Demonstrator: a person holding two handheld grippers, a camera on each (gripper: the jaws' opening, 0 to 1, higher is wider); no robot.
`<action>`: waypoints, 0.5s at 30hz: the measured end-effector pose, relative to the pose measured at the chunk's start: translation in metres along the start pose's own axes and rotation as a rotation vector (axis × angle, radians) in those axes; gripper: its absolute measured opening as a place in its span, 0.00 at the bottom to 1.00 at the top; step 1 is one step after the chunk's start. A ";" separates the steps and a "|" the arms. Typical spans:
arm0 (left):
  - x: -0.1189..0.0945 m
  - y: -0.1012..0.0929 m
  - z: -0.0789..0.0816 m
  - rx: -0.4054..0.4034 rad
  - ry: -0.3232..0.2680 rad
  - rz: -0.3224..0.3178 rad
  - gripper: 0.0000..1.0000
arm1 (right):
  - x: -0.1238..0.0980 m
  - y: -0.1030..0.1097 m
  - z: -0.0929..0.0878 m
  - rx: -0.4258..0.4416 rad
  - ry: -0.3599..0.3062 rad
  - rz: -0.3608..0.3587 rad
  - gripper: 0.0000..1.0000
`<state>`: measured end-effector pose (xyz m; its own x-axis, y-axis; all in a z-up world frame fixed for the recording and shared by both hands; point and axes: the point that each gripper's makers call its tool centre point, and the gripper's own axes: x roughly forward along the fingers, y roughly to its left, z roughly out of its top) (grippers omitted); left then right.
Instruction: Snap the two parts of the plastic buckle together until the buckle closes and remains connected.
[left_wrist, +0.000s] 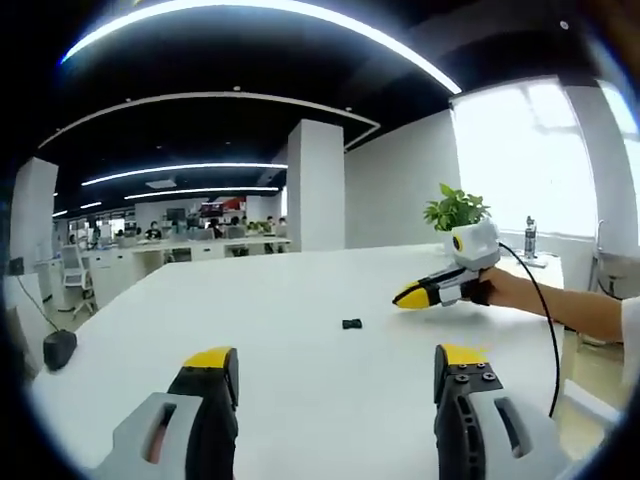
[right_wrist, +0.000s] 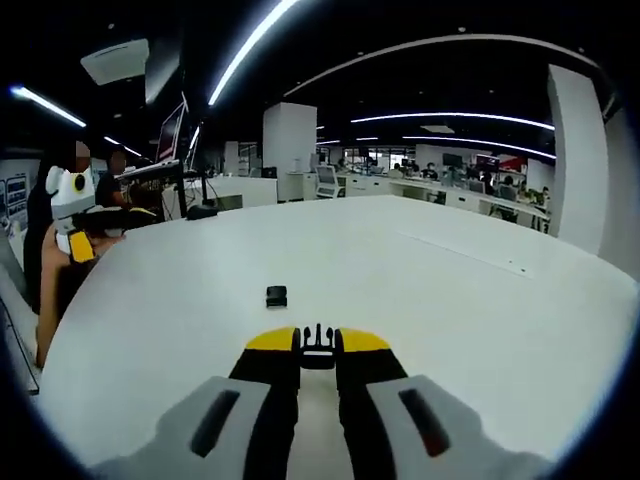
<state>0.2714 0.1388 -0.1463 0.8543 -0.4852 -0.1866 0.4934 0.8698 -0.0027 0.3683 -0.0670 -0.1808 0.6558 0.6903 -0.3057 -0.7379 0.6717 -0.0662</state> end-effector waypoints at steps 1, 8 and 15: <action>0.002 -0.001 0.001 -0.006 0.001 -0.008 0.79 | 0.000 0.000 0.000 -0.002 0.000 0.002 0.13; 0.025 0.001 0.007 0.025 0.019 -0.068 0.79 | -0.001 0.003 -0.002 -0.005 0.003 0.021 0.13; 0.048 -0.004 0.007 0.049 0.043 -0.091 0.79 | -0.001 0.001 -0.003 -0.001 0.000 0.021 0.13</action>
<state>0.3116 0.1109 -0.1482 0.7981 -0.5570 -0.2299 0.5771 0.8163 0.0258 0.3667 -0.0676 -0.1836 0.6405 0.7041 -0.3066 -0.7515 0.6569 -0.0610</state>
